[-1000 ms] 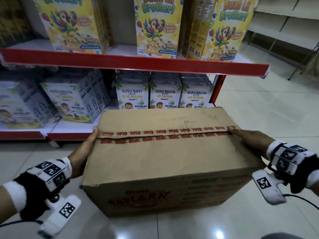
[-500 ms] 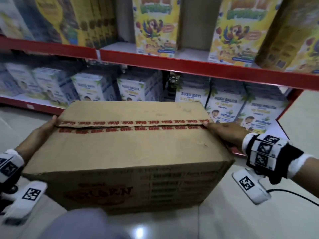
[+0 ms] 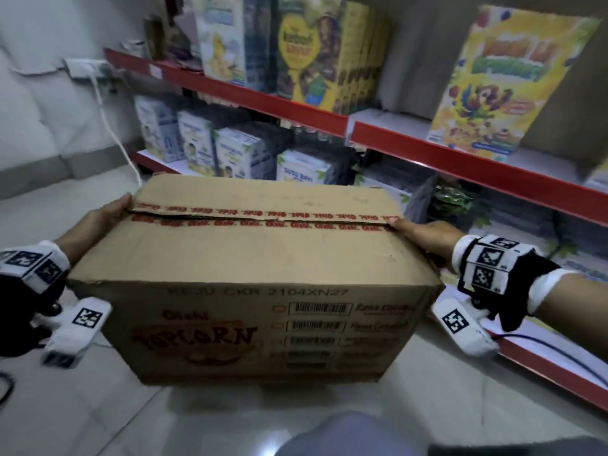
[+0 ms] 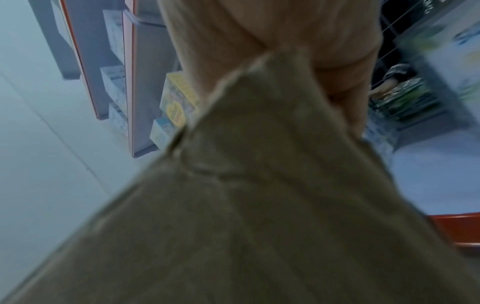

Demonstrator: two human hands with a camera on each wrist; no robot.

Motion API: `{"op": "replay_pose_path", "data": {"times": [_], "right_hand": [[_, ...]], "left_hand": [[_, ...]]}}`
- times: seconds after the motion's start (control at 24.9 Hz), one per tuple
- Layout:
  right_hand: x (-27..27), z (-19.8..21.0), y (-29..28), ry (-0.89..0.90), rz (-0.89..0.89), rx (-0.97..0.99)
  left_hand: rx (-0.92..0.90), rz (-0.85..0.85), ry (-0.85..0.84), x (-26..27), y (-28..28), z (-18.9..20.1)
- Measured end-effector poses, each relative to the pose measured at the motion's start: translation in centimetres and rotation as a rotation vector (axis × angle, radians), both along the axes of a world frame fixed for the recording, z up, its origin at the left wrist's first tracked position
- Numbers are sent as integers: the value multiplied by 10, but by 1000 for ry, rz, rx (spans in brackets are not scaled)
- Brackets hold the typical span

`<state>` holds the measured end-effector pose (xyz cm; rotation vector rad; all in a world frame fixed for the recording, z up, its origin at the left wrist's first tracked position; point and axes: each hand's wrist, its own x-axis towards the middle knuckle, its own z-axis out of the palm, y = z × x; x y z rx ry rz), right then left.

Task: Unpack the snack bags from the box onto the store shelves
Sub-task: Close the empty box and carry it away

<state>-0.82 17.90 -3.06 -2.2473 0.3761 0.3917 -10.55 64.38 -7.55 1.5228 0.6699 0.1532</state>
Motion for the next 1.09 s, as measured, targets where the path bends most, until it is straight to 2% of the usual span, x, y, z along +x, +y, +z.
{"op": "replay_pose_path", "data": {"times": [0.04, 0.08, 0.2, 0.28, 0.4, 0.56, 0.64, 0.8, 0.93, 1.09], "right_hand": [[31, -8, 85, 43, 165, -26], [33, -2, 81, 19, 148, -36], [48, 4, 97, -38, 192, -31], [76, -3, 133, -47, 330, -12], [113, 0, 202, -66, 473, -2], [151, 16, 273, -120, 569, 33], [158, 36, 305, -143, 593, 55], [159, 99, 357, -209, 667, 116], [156, 148, 386, -241, 801, 157], [150, 203, 427, -293, 916, 248]], "left_hand": [[-38, 184, -24, -46, 47, -2], [-8, 120, -42, -34, 47, -2], [-10, 160, -88, -42, 47, 19], [50, 239, -66, -63, 60, 16], [39, 373, -95, -92, 86, 2], [-10, 517, -125, -104, 113, 19], [-19, 561, -118, -111, 121, 40], [-21, 681, -146, -132, 127, 106], [13, 684, -156, -147, 121, 161], [174, 733, -79, -167, 123, 210]]}}
